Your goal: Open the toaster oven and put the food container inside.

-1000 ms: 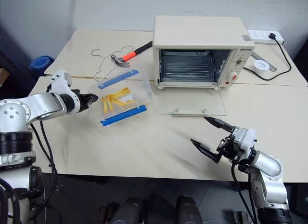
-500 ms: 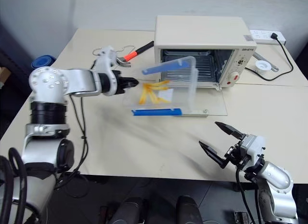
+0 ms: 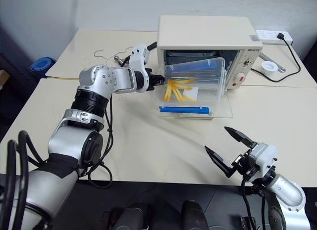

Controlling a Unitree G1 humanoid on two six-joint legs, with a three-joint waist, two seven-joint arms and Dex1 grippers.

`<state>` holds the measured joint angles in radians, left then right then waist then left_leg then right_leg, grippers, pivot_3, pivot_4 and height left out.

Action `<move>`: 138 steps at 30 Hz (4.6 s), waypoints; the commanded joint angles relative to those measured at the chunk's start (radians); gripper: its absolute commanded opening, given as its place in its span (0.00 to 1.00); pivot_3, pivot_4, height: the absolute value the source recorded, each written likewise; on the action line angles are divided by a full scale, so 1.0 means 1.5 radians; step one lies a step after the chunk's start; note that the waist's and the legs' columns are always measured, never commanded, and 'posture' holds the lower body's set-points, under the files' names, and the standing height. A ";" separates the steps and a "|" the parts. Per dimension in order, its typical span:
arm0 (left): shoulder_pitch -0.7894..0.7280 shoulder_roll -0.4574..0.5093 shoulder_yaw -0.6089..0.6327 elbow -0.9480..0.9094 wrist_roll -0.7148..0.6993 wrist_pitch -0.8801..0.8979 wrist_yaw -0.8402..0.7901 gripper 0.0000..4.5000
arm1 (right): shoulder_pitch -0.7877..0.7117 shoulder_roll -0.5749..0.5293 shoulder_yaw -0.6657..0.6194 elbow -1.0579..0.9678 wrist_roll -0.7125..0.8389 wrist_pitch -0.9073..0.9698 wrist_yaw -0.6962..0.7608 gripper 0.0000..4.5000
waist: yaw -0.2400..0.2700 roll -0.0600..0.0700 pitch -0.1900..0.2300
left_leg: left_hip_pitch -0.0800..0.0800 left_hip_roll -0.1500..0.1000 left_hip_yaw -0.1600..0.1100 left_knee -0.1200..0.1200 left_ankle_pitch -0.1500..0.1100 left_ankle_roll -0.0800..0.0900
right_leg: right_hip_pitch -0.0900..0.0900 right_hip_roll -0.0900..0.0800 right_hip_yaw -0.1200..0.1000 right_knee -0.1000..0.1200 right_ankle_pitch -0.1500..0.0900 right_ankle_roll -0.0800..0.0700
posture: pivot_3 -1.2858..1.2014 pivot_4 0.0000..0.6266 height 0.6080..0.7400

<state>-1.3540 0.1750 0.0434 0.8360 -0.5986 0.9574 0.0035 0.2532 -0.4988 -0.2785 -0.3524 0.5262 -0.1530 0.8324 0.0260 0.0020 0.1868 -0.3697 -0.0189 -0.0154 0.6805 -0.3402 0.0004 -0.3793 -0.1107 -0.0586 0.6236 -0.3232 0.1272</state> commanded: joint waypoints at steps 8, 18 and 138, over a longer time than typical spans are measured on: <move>-0.036 -0.037 0.114 0.040 0.039 -0.144 -0.028 0.59 | 0.021 0.014 0.003 -0.051 -0.009 0.004 -0.036 1.00 | 0.000 0.000 0.000 | 0.000 0.000 0.000 0.000 0.000 0.000 | 0.000 0.000 0.000 0.000 0.000 0.000 | 0.52 0.24 1.00; 0.051 0.046 0.175 -0.128 -0.021 -0.124 -0.224 0.95 | -0.044 0.004 -0.014 -0.020 0.000 0.015 -0.047 1.00 | -0.012 0.000 0.000 | 0.000 0.000 0.001 0.000 0.001 0.000 | -0.002 0.000 0.001 0.002 0.000 0.000 | 0.52 0.24 1.00; 0.901 0.323 0.186 -0.661 0.108 -0.549 -0.607 1.00 | -0.337 -0.125 0.028 0.284 0.000 0.069 0.311 0.68 | -0.025 0.000 -0.001 | -0.005 0.001 0.001 0.000 0.001 0.004 | -0.008 -0.003 0.005 0.003 0.001 0.002 | 0.52 0.24 1.00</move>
<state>-0.0178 0.6497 0.3073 -0.0955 -0.4479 0.1607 -0.9174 -0.2602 -0.6675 -0.2031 0.0866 0.5283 -0.0068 1.2764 -0.0108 0.0027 0.1853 -0.3768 -0.0181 -0.0135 0.6804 -0.3381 0.0069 -0.3908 -0.1159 -0.0513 0.6286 -0.3212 0.1297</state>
